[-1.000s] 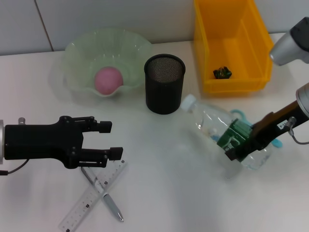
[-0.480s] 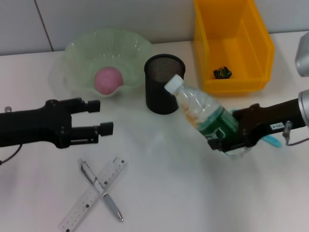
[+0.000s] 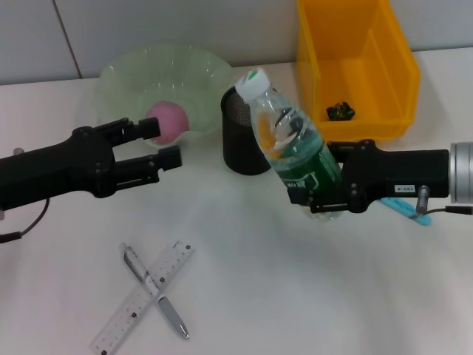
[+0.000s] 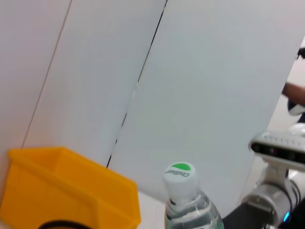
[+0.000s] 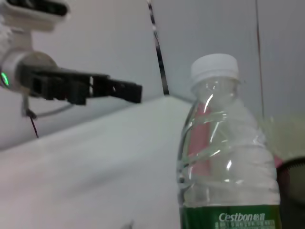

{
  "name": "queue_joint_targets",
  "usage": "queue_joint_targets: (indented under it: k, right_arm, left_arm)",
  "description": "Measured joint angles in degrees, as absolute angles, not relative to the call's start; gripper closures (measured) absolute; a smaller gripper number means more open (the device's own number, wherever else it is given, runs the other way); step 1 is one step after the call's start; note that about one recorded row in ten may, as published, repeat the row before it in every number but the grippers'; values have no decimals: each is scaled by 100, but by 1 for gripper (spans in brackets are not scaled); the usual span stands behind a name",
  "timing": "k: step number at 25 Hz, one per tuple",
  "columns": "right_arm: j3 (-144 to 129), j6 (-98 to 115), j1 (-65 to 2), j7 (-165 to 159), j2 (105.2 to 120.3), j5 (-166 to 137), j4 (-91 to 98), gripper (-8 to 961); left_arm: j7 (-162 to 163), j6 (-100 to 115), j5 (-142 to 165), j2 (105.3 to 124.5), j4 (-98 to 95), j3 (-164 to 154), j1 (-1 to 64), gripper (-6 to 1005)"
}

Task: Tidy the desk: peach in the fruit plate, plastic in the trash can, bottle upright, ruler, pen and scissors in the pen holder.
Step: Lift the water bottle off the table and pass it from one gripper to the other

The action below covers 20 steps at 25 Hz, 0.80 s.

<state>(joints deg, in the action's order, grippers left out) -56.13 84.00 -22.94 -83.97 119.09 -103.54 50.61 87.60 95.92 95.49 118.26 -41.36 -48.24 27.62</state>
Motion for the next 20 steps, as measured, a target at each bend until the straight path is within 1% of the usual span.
queue_joint_targets:
  k: [16,20]
  right_arm:
    - [-5667,8489,-2367,-6650,11916,-8955,3716,171]
    - [-5669,8545,-2512,-6304,11929,-8750,3201,170]
  left_arm:
    - [8134,9494,8711,11852,-2933,-4802,3179,199]
    - [7965,9451,8490,11851,-2645,-4801,3262,199]
